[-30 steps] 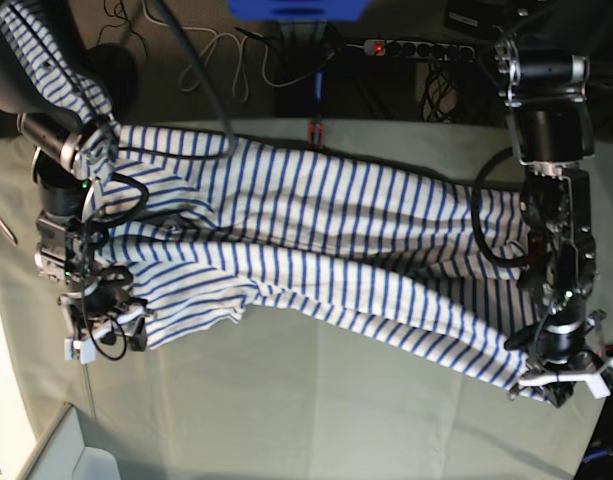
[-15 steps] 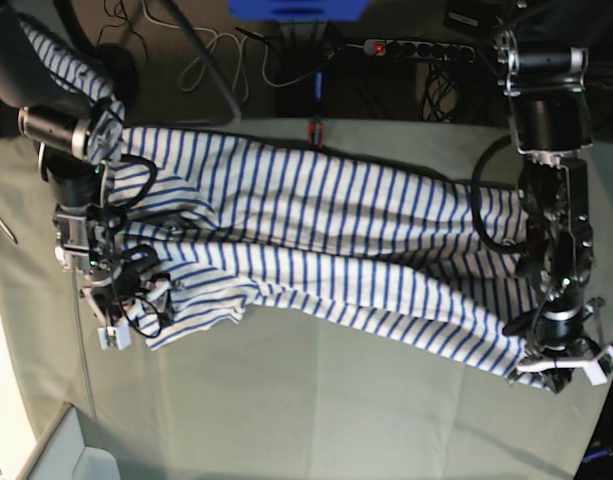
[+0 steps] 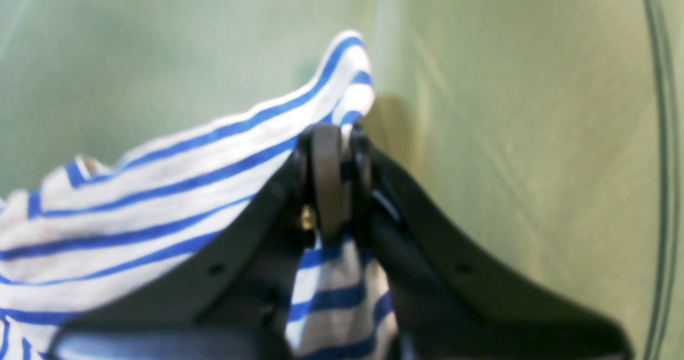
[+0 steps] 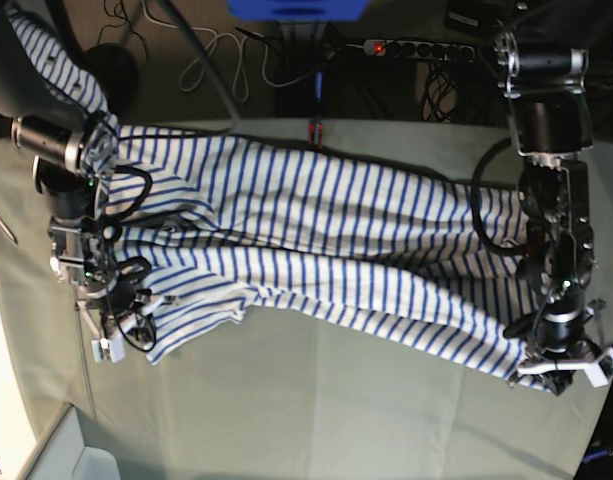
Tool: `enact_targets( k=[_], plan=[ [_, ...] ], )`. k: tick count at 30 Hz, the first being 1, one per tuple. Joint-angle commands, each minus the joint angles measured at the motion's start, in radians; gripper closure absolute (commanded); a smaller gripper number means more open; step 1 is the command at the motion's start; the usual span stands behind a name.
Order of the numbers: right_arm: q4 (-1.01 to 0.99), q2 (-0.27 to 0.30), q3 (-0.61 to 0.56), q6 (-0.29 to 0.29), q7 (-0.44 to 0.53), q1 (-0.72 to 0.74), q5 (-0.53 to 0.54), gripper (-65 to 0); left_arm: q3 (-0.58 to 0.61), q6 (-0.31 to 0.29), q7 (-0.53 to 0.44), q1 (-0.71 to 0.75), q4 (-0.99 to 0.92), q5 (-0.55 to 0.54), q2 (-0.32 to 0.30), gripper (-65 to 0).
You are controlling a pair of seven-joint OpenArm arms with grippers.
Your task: Layout the t-shirt on the table in an organized manner, then fold the t-shirt properly
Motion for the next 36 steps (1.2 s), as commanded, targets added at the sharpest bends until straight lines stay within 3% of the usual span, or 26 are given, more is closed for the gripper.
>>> enact_targets(
  k=[1, 8, 11, 15, 27, 36],
  plan=[
    [0.021, 0.008, -0.004, -0.003, 0.023, 0.045, 0.011, -1.8, -0.003, -0.004, -0.029, -0.029, 0.018, 0.011, -0.012, -0.1],
    [0.038, 0.03, 0.003, 0.002, 0.031, 0.074, 0.016, -1.4, -0.003, -0.004, -0.029, -0.062, -0.037, 0.011, -0.014, -0.1],
    [0.081, 0.033, 0.026, 0.048, 0.031, 0.077, 0.016, -1.4, -0.003, -0.004, -0.029, -0.069, -0.045, 0.011, -0.014, -0.1],
    [0.154, 0.028, 0.156, 0.1, 0.02, 0.082, 0.016, -1.5, -0.003, -0.004, -0.029, -0.081, -0.045, 0.011, -0.014, -0.1],
    [0.17, 0.036, 0.362, 0.105, 0.023, 0.116, 0.016, -1.7, -0.004, -0.004, -0.034, -0.149, -0.131, 0.003, -0.037, -0.1],
    [0.16, 0.05, 0.365, 0.105, 0.02, 0.12, 0.011, -1.9, 0.004, -0.004, -0.036, -0.178, -0.17, 0.003, -0.037, -0.1]
  ],
)
